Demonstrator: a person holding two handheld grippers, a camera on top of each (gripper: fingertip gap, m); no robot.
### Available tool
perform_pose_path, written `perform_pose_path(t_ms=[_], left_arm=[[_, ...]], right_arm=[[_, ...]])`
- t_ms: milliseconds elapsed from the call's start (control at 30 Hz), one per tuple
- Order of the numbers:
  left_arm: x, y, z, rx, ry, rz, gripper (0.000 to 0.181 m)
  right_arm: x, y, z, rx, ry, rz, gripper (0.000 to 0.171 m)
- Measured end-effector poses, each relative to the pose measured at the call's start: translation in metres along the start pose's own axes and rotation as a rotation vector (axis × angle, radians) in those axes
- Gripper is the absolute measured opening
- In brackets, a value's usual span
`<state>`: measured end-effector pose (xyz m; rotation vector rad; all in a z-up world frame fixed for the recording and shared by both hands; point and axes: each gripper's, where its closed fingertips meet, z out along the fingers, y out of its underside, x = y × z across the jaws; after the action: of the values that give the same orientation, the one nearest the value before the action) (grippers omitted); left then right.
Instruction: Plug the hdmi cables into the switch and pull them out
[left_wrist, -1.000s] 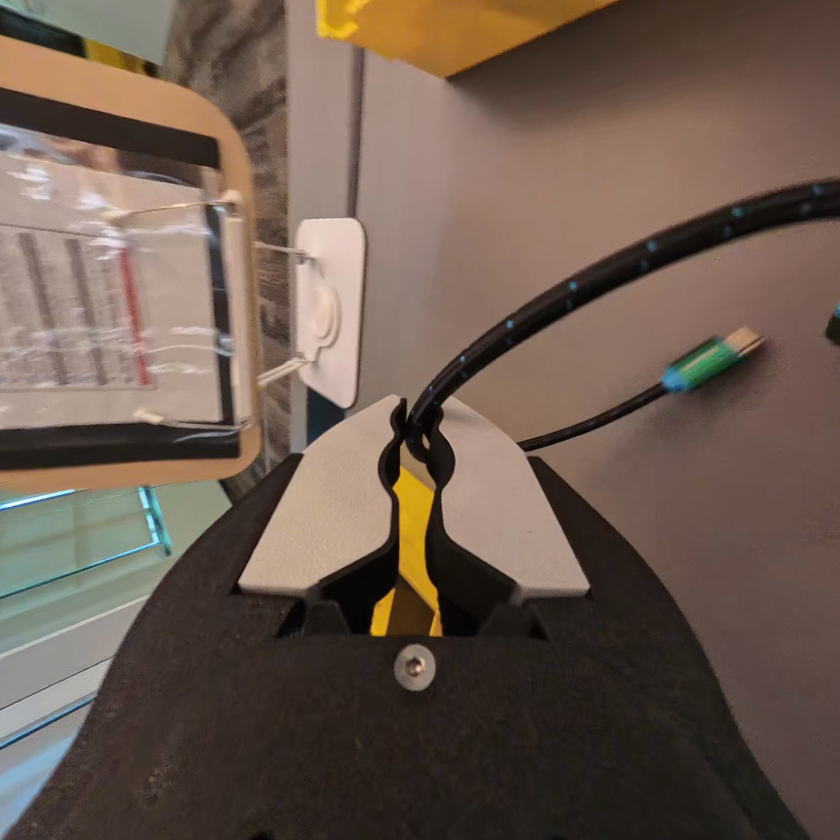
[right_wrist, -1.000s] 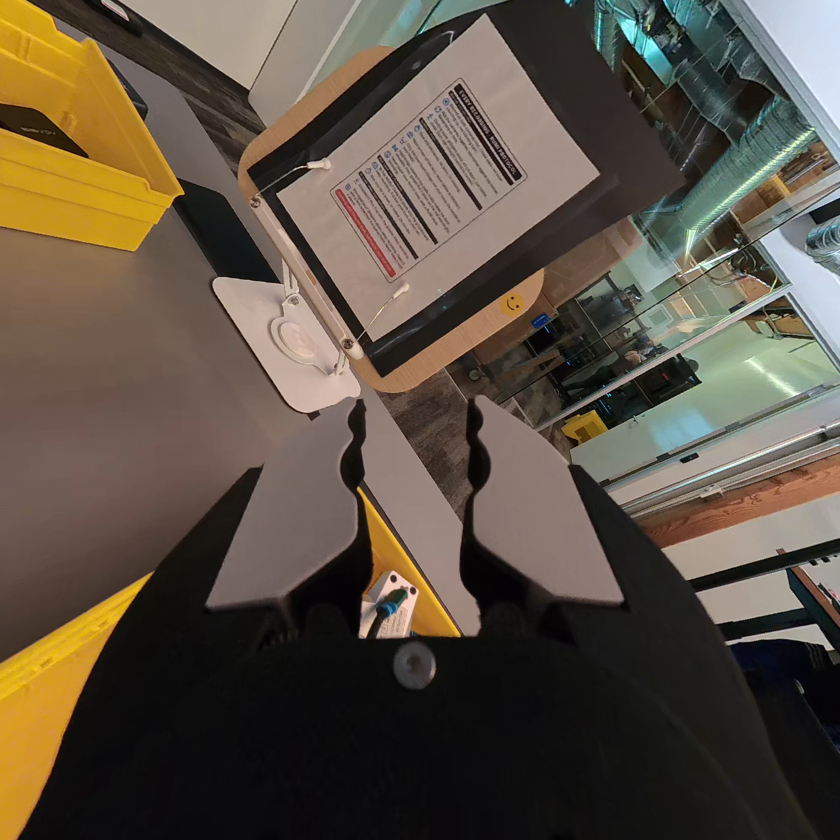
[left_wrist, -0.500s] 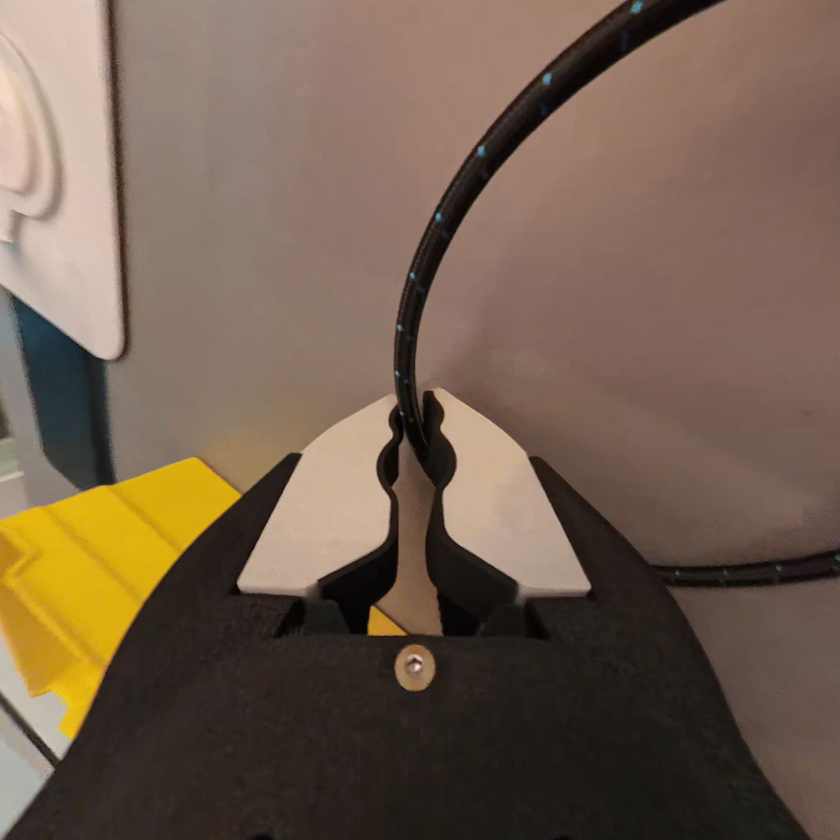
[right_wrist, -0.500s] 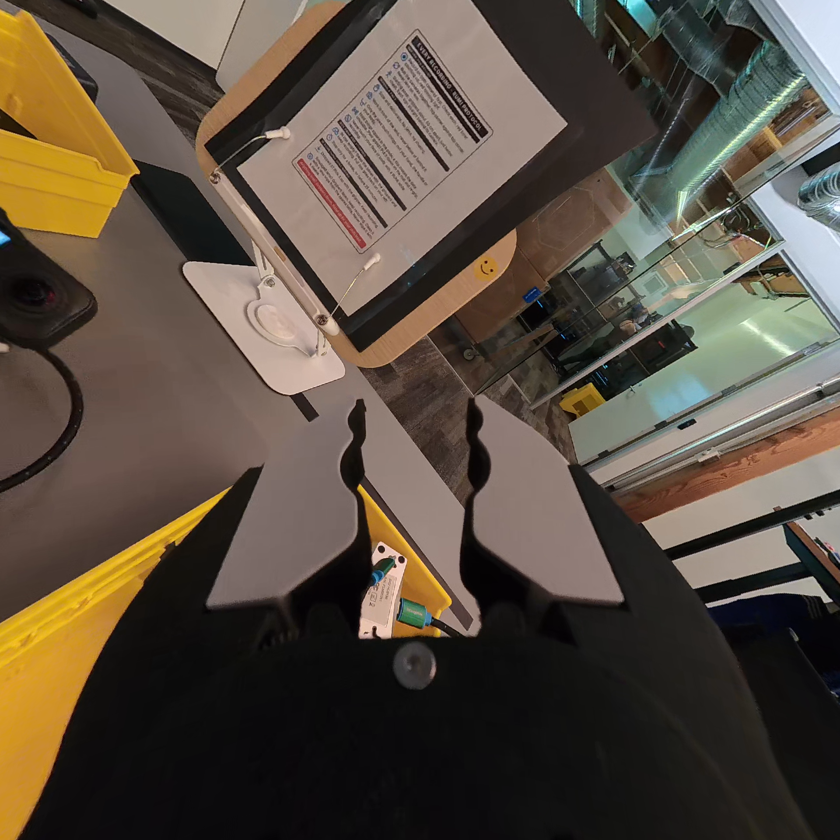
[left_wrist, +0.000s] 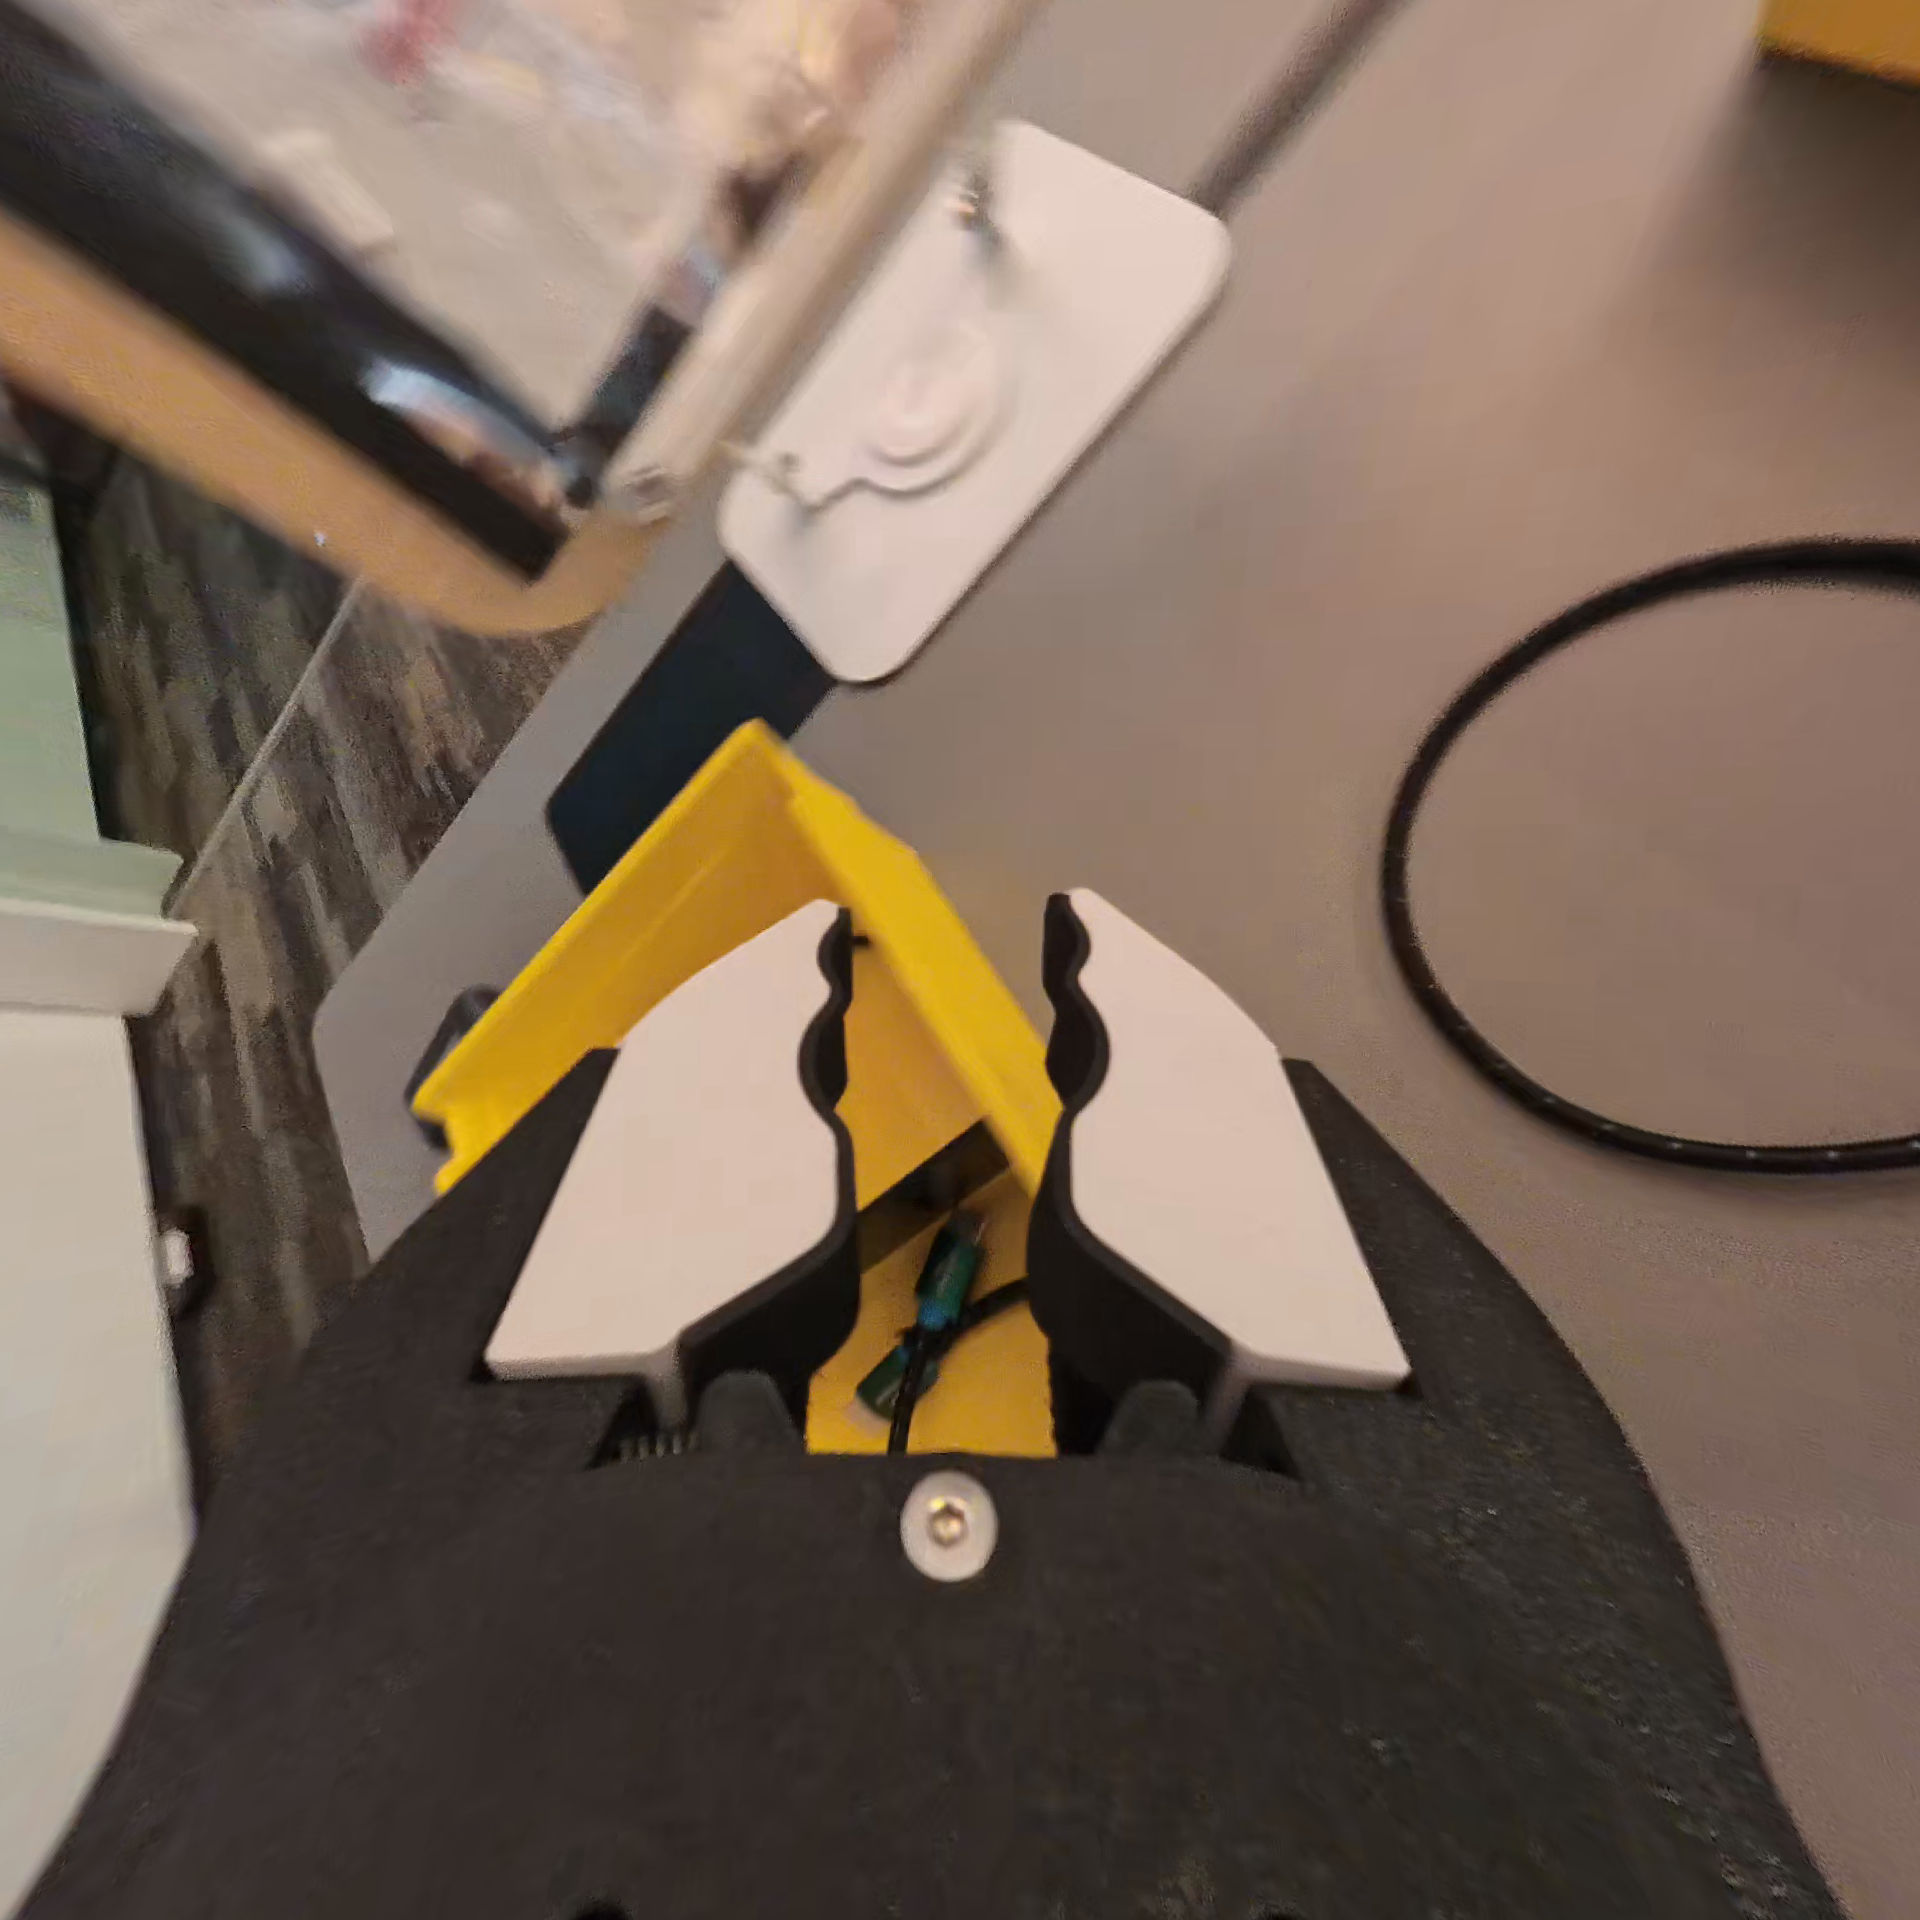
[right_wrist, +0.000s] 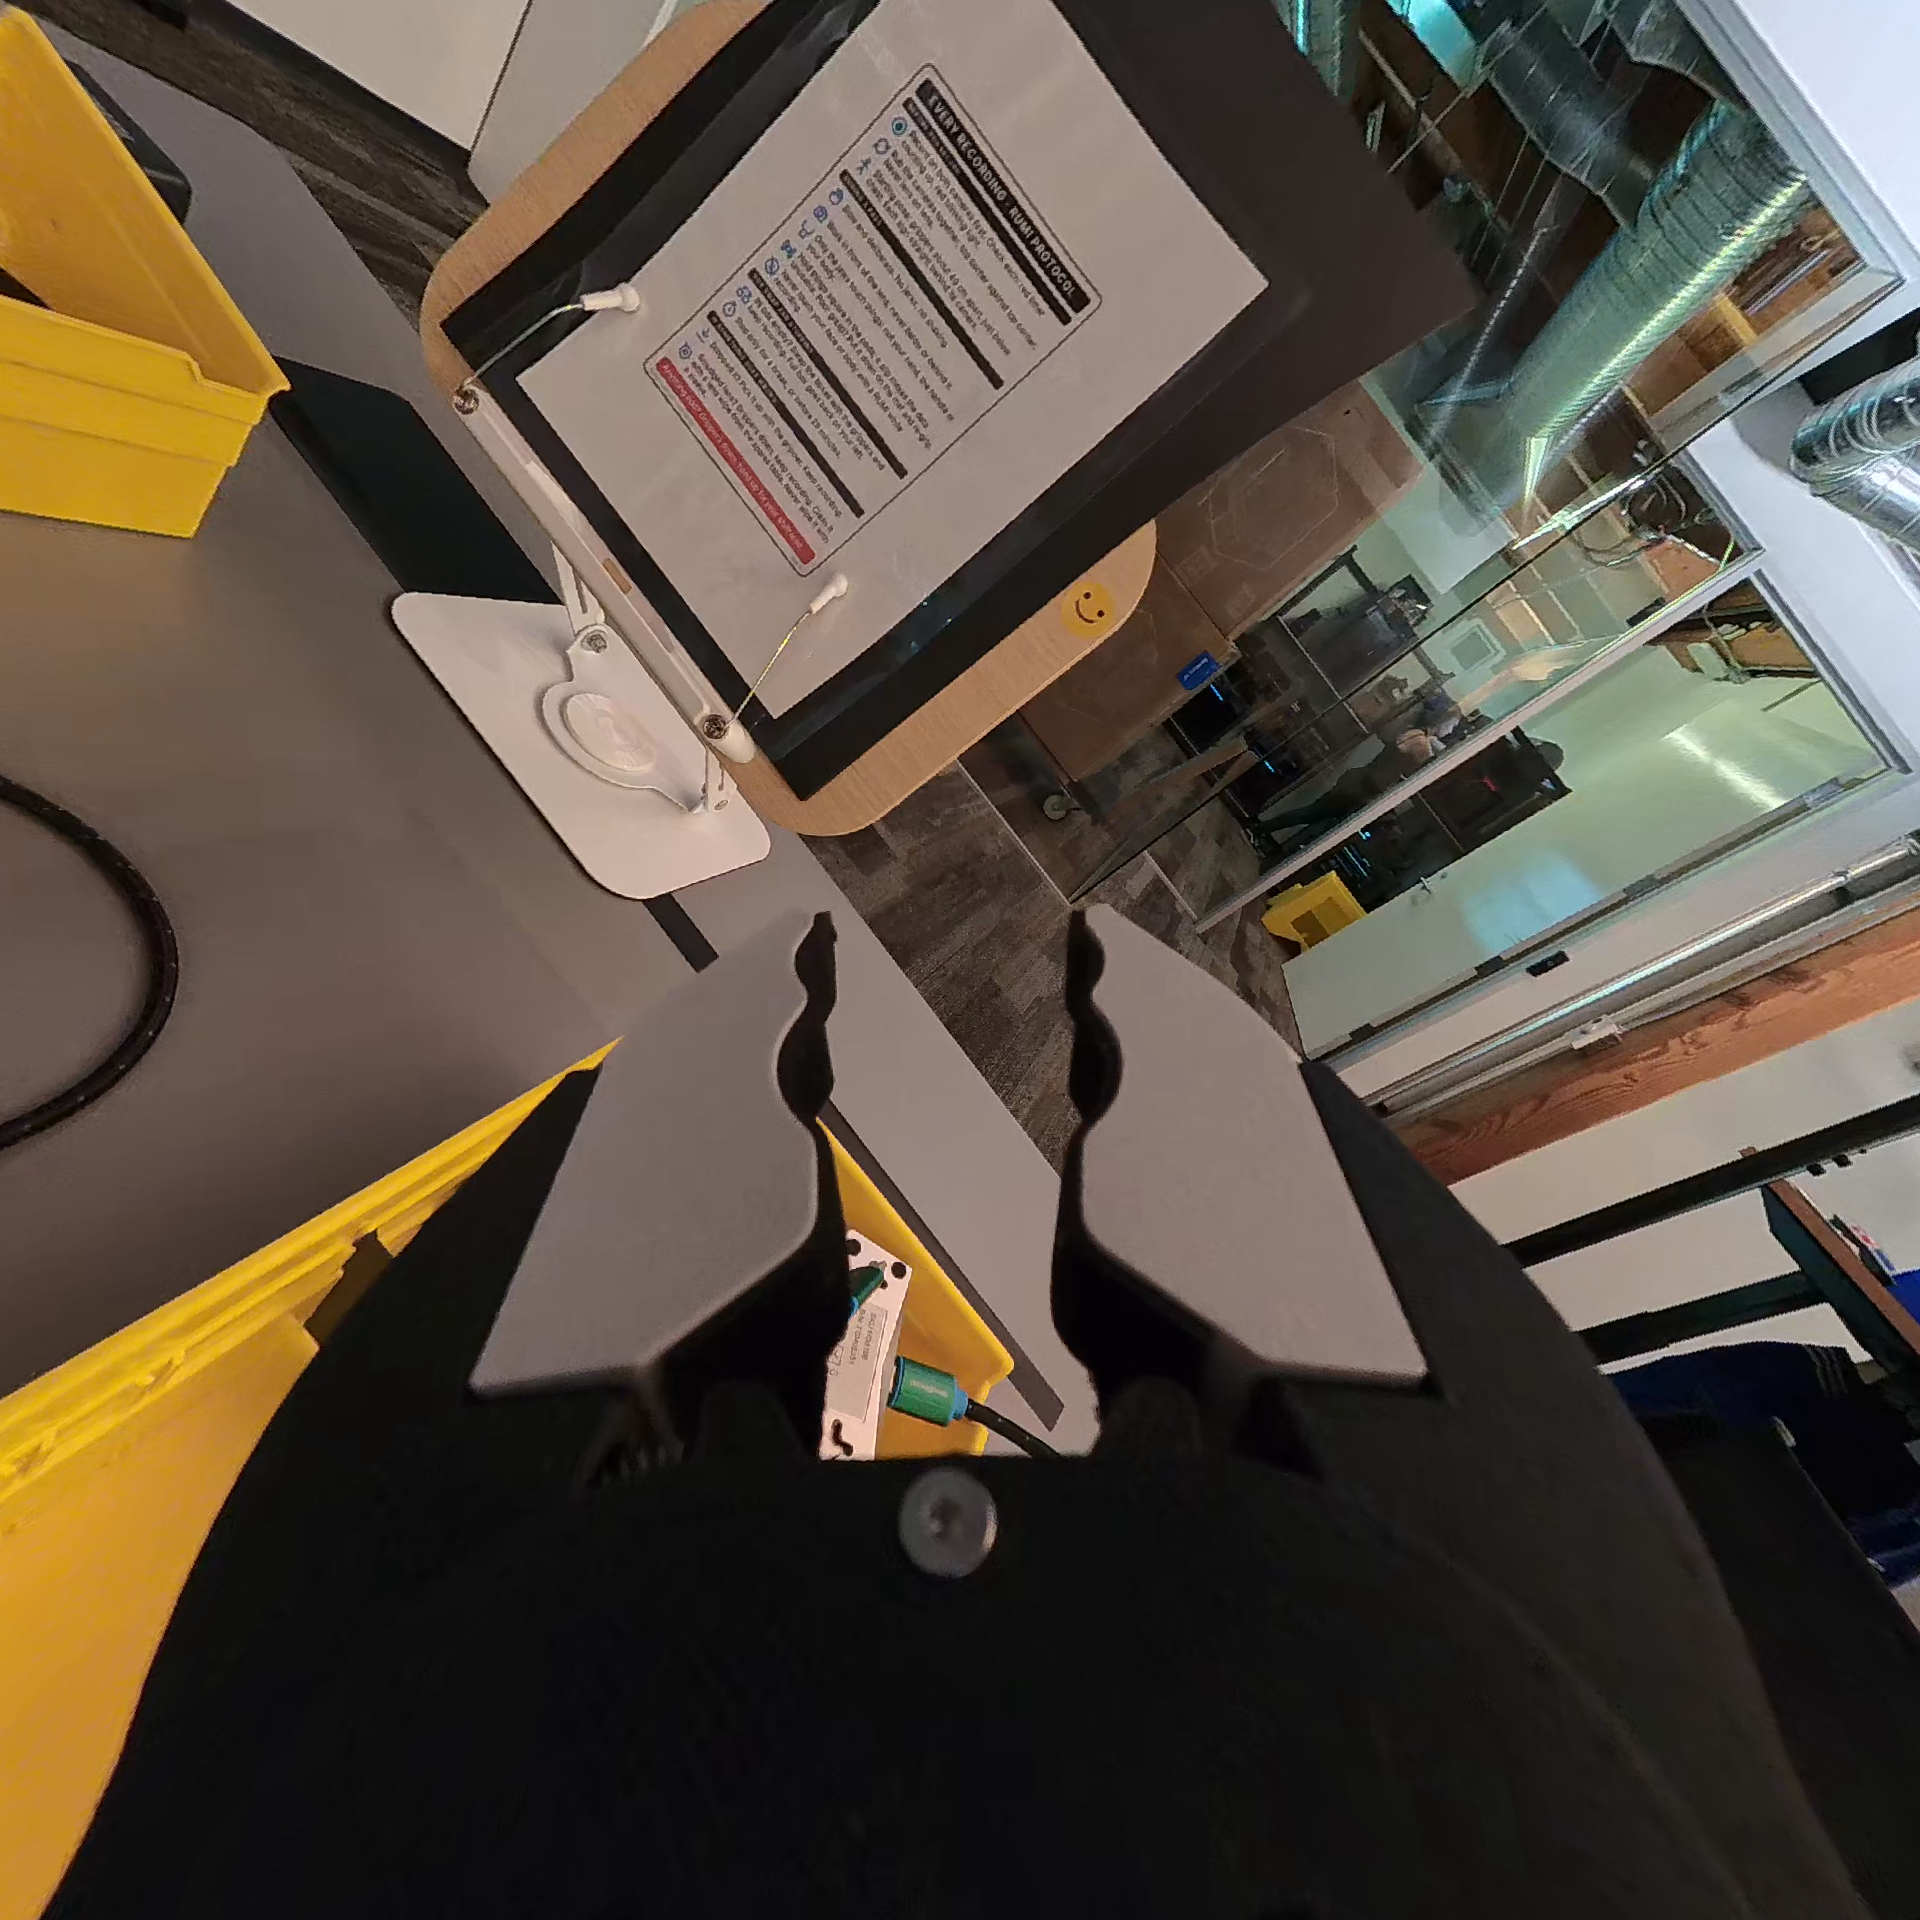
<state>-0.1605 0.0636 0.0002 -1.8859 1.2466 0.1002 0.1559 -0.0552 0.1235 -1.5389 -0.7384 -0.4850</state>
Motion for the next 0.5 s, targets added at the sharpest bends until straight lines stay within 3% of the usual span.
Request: perform_pose_path(t_ms=[67, 133, 367, 433, 500], left_arm=[[-0.030, 0.021, -0.016, 0.039, -0.006, -0.134, 0.035], [-0.046, 0.052, -0.009, -0.019, 0.042, -0.181, 0.036], [-0.091, 0.138, 0.059, -0.583, 0.097, -0.265, 0.040], [-0.094, 0.145, 0.069, -0.648, 0.115, -0.239, 0.044], [-0.100, 0.150, 0.080, -0.690, 0.123, -0.077, 0.041]], right_arm=[[0.001, 0.001, 0.000, -0.002, 0.002, 0.002, 0.043], [0.001, 0.001, 0.002, -0.004, 0.000, 0.003, 0.043], [-0.006, 0.008, 0.012, -0.042, -0.018, -0.021, 0.044], [-0.006, 0.009, 0.013, -0.045, -0.020, -0.017, 0.044], [-0.007, 0.012, 0.014, -0.048, -0.027, -0.010, 0.044]])
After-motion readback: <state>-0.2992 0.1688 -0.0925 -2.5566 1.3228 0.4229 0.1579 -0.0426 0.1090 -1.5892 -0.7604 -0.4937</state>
